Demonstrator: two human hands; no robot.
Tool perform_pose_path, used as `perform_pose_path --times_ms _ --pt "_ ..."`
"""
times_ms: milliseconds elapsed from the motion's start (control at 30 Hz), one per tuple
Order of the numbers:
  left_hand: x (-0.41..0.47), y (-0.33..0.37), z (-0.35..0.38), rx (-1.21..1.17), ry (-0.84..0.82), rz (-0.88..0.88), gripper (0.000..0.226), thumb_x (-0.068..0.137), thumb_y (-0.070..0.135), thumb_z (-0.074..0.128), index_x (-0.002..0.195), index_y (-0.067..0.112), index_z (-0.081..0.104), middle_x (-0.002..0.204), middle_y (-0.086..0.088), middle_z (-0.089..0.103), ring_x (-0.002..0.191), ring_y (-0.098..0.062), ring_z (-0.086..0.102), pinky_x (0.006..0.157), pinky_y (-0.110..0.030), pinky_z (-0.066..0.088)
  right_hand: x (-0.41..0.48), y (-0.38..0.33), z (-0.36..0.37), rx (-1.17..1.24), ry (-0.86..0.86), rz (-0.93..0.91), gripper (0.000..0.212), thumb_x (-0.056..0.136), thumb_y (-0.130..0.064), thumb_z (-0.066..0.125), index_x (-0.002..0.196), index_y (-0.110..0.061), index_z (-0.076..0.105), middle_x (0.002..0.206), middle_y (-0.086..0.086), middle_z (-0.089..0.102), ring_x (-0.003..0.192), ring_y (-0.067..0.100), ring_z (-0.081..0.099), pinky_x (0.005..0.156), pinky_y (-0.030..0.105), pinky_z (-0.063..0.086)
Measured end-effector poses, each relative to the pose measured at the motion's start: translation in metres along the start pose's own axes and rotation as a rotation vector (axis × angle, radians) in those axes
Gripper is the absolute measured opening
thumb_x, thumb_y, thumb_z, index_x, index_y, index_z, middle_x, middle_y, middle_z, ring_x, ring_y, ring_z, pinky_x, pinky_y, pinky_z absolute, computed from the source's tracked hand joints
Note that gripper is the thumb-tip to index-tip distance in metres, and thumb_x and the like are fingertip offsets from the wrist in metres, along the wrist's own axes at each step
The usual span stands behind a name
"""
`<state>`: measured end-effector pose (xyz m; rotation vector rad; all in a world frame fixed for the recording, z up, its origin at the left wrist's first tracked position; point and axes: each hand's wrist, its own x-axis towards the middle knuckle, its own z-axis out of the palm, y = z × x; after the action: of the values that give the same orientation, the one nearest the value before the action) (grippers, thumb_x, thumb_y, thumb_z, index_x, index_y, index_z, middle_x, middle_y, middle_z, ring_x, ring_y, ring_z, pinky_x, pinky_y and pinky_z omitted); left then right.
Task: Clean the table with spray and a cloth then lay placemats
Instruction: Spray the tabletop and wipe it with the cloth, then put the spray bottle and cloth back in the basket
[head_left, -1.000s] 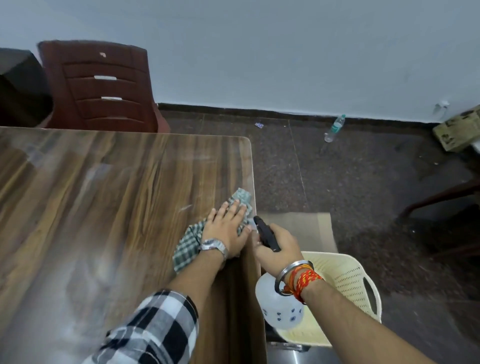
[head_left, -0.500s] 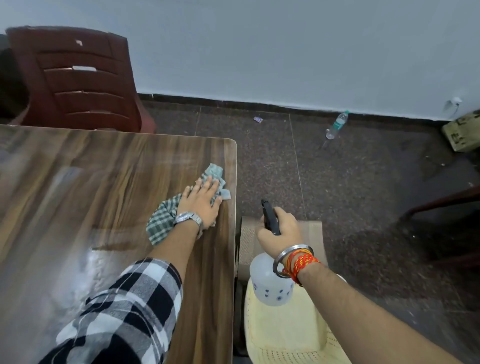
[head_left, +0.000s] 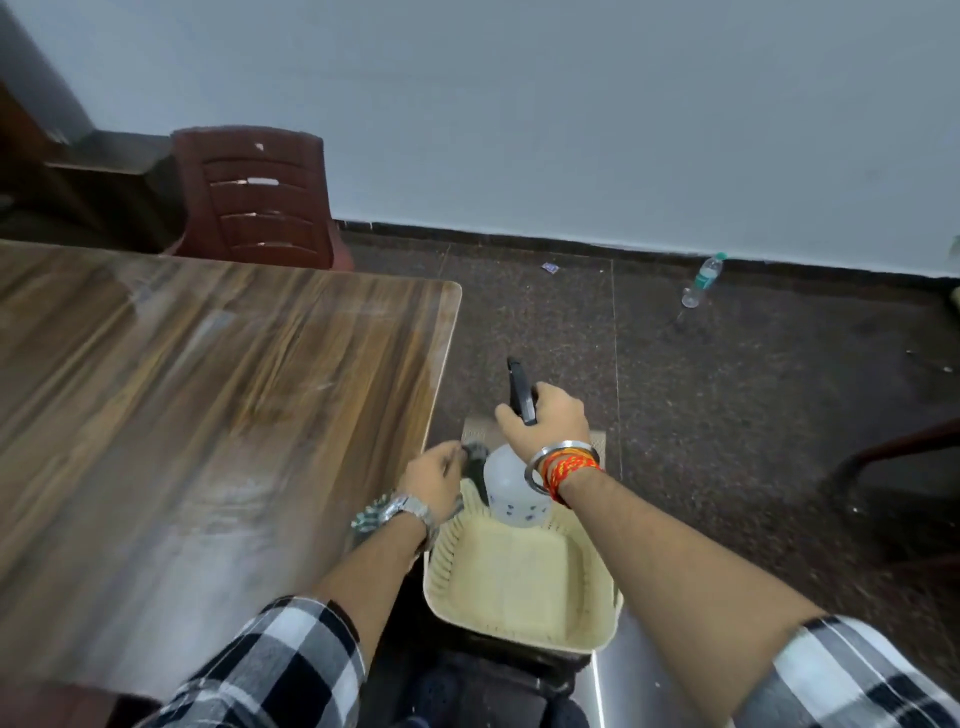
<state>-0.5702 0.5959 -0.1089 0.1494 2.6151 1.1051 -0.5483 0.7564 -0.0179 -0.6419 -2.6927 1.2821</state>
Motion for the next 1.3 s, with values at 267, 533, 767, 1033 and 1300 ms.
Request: perform_pose_path --times_ms 267,533,767,1033,1300 --pt "-0.050 0.024 0.043 -0.022 0.156 -0.073 0.030 0.097 0.030 0.055 0.117 0.013 0.069 0.102 -0.005 0.061 0.089 -0.016 0.058 0.075 -0.019 0.036 -0.059 0.066 -0.017 0.017 0.046 0.055 0.031 0.075 -0.038 0.072 0.064 -0.012 0.059 0.054 -0.002 0.054 0.055 0.018 0.053 0.049 0.030 0.039" --pt "-0.067 -0.008 0.095 -0.033 0.029 -0.286 0.029 0.096 0.018 0.056 0.122 0.015 0.067 0.115 -0.007 0.070 0.098 -0.023 0.065 0.090 -0.031 0.052 -0.083 0.143 0.031 -0.001 0.093 0.144 0.033 0.081 -0.044 0.071 0.064 -0.019 0.059 0.058 -0.002 0.054 0.056 0.018 0.054 0.053 0.030 0.040" --pt "-0.045 -0.038 0.116 0.047 -0.197 -0.327 0.036 0.095 0.019 0.055 0.130 0.021 0.060 0.115 -0.003 0.069 0.093 -0.018 0.063 0.080 -0.024 0.049 -0.078 0.196 0.084 0.006 0.070 0.118 0.029 0.083 -0.032 0.073 0.068 -0.011 0.060 0.067 0.002 0.055 0.064 0.020 0.052 0.060 0.030 0.040" --pt "-0.052 -0.049 0.112 0.110 -0.412 -0.370 0.059 0.089 0.021 0.061 0.145 0.021 0.042 0.128 -0.004 0.063 0.113 -0.021 0.061 0.094 -0.025 0.047 -0.092 0.214 0.090 -0.125 -0.118 0.232 0.025 0.090 -0.029 0.062 0.104 -0.009 0.058 0.103 0.010 0.060 0.080 0.021 0.054 0.069 0.030 0.043" --pt "-0.040 -0.022 0.096 0.035 -0.407 -0.334 0.057 0.087 0.033 0.063 0.140 0.020 0.045 0.136 -0.004 0.057 0.121 -0.022 0.055 0.103 -0.028 0.043 -0.067 0.186 0.045 -0.296 -0.028 0.141 0.086 0.073 -0.085 0.033 0.124 -0.019 0.049 0.122 -0.003 0.051 0.095 0.020 0.060 0.068 0.032 0.047"
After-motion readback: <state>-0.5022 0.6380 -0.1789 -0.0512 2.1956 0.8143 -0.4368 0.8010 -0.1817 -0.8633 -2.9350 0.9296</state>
